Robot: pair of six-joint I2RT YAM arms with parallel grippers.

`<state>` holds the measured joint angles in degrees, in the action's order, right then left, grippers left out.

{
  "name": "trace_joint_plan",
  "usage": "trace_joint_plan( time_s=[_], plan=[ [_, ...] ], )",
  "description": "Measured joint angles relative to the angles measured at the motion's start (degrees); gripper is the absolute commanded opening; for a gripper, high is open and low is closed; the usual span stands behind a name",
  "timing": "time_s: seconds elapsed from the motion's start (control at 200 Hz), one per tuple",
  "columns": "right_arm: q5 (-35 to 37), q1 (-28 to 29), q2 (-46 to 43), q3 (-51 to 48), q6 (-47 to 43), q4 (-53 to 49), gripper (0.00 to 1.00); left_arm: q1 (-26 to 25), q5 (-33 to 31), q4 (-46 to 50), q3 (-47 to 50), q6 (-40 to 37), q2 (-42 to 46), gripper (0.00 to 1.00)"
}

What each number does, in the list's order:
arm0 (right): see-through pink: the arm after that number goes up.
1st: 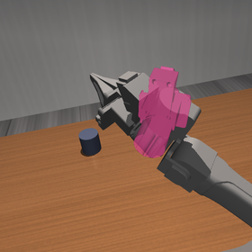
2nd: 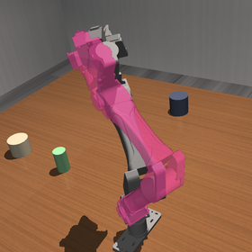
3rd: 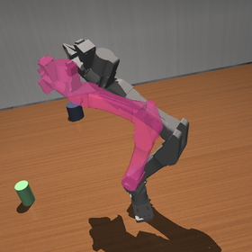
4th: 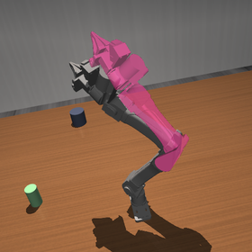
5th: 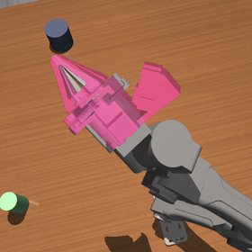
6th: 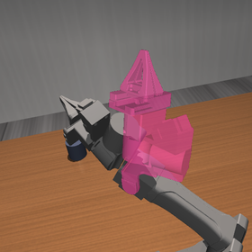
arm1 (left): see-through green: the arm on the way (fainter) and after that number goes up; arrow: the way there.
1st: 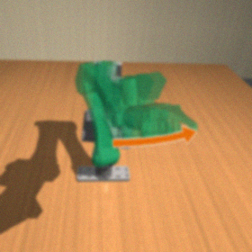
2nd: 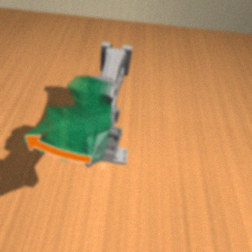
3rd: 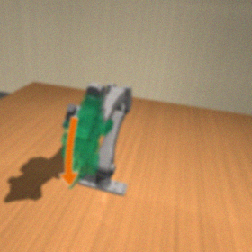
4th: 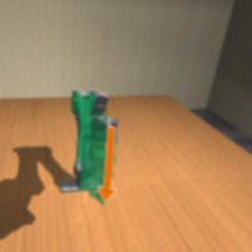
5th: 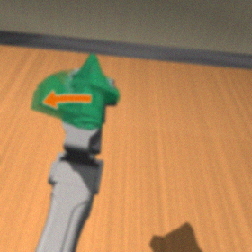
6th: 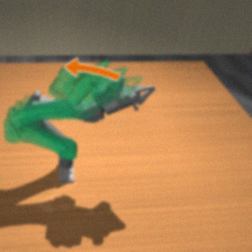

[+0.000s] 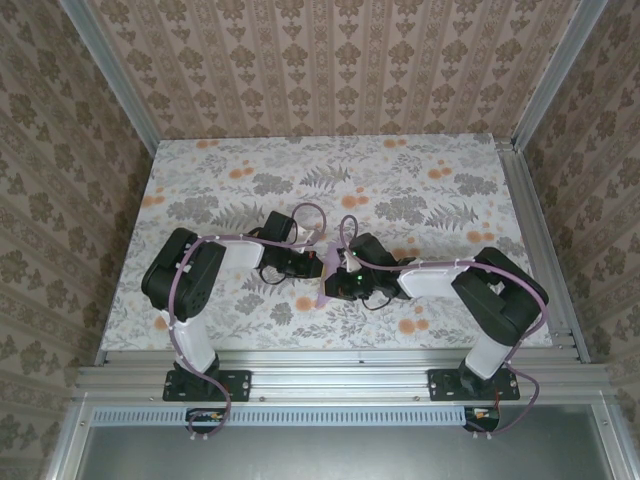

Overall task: Fold a paper plane with a square sheet of paper (pick it up from the middle)
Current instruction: Fourth fold the wing at the center of the table.

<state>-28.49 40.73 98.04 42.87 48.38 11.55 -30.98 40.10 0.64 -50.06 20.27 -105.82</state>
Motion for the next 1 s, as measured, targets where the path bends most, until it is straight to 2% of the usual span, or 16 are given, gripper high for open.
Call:
trace_joint_plan(
  time_s=[0.29,1.0],
  plan=[
    [-0.48,1.14,3.91,1.68,0.48,1.14,0.15,0.33,0.68,-0.15,0.00,0.00,-0.26,0.00],
    [-0.72,3.23,5.60,2.97,1.33,1.99,0.15,0.57,1.36,-0.48,0.04,0.00,-0.59,0.00]
  ],
)
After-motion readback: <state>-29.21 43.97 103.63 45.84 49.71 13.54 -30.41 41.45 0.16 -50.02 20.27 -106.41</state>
